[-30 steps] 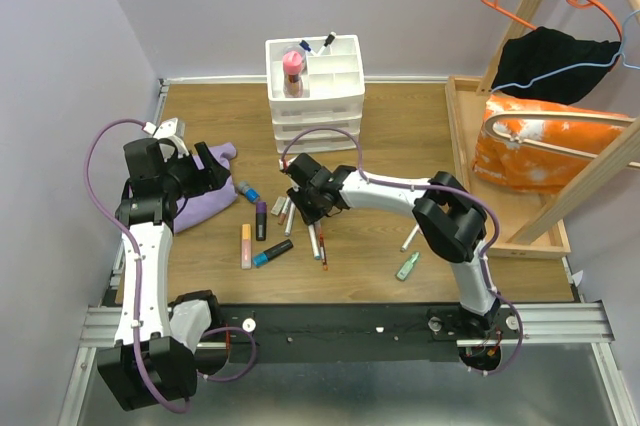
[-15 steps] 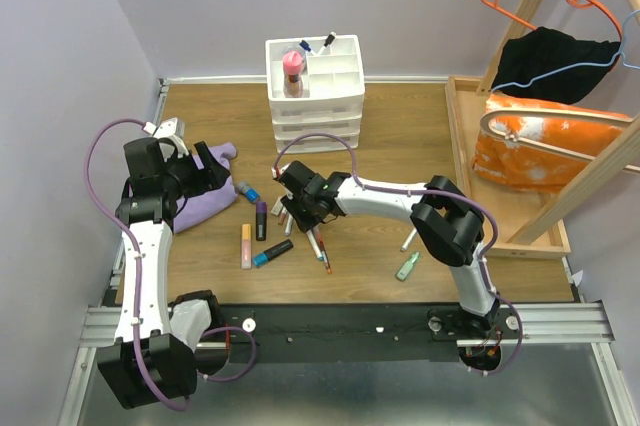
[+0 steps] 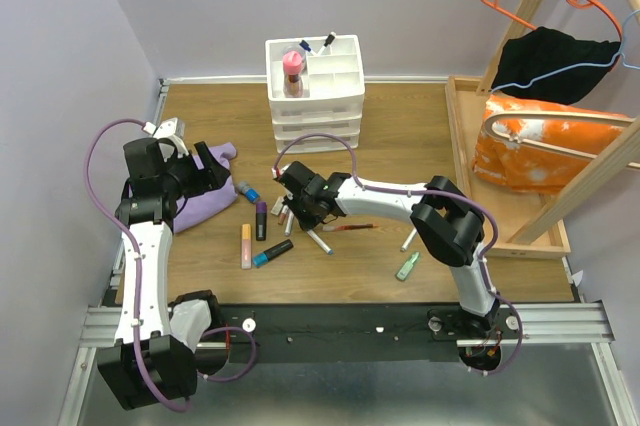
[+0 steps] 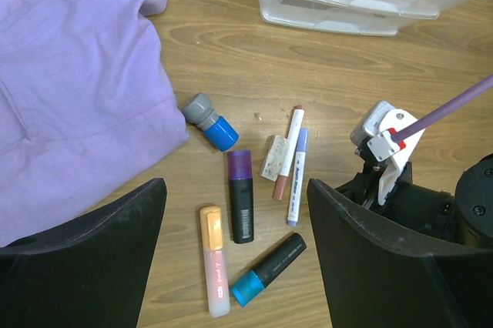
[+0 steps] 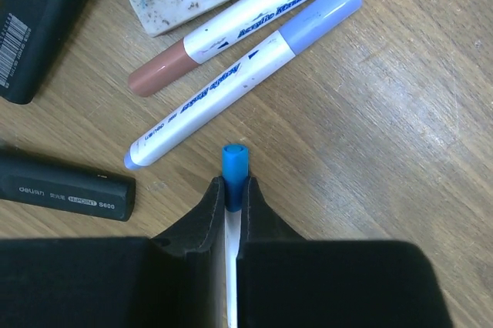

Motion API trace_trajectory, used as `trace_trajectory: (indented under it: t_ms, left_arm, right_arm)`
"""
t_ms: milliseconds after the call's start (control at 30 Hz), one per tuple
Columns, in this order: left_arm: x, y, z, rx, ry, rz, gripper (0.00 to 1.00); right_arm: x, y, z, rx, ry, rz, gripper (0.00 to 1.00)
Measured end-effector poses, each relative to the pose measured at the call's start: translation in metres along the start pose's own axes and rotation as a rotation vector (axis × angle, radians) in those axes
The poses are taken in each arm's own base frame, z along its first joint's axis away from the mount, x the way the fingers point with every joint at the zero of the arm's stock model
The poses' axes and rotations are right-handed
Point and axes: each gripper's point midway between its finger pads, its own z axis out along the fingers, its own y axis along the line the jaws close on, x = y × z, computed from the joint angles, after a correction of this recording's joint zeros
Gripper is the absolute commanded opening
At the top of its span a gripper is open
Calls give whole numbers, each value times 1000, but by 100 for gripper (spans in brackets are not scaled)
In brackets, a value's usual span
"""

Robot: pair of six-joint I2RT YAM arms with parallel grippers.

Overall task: Sort the stationery into containers
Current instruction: Pick up the pen from the center of the board, then place the pen in the storage box.

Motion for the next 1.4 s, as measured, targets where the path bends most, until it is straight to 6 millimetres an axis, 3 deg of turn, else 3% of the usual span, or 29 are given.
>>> trace_trajectory:
  t_ms: [133,267,367,433,533,567,633,667,733,800,900,1000,1100,1167,1267,1333,1367,1400]
  left_arm:
    - [-1,-2,-1,4,1,0,83]
    - [-11,-6,-4,14,-11,7,83]
    - [-21,-10,-5,19,-24,16,82]
    - [-28,-12,-5,23,-30,23,82]
    - [-35,-14,-5,28,-34,34,82]
    - [-36,-14,-5,29,-34,37,82]
    - [-38,-14,-4,32,-30,40,82]
    - [-39,-15,-3,35,-29,42,82]
    - [-42,-16,-2,42,-26,44,82]
    - [-45,-18,-1,51,-26,48,82]
    - [-54,-23,-2,70,-35,61,82]
    - [-67,-29,-4,91,-57,83,82]
    - [-74,-33,-3,115,-74,94,82]
    - [-77,-35,1,132,-76,96,82]
    - [-80,-35,11,153,-67,85,82]
    - [-85,-34,19,164,-61,76,82]
    - [-86,-34,21,168,-60,74,82]
    - [-88,-34,25,172,-58,72,82]
  right_arm:
    - [-1,1,-1,-1,-4,-4,1]
    - [-7,6,-5,-15,-15,-14,1]
    - [-39,19,-21,-59,-84,-17,0]
    - [-76,31,-46,-106,-180,-26,1]
    - [-136,49,-105,-181,-359,-40,1]
    - [-164,56,-140,-218,-454,-48,1]
    - [-199,62,-191,-258,-593,-61,1]
    - [-219,65,-228,-287,-695,-74,0]
    - [-239,64,-277,-313,-824,-87,1]
    - [-259,53,-339,-319,-998,-94,1]
    - [-274,28,-407,-276,-1221,-96,1]
    - [-286,-9,-459,-110,-1478,-109,1]
    - [-305,-47,-493,104,-1692,-91,1]
    - [-314,-68,-488,193,-1729,-71,1]
    - [-336,-122,-466,375,-1745,-14,1]
    - [-348,-164,-438,491,-1713,24,1]
    - [-349,-176,-431,521,-1700,36,1]
    - [-352,-200,-411,572,-1663,51,0]
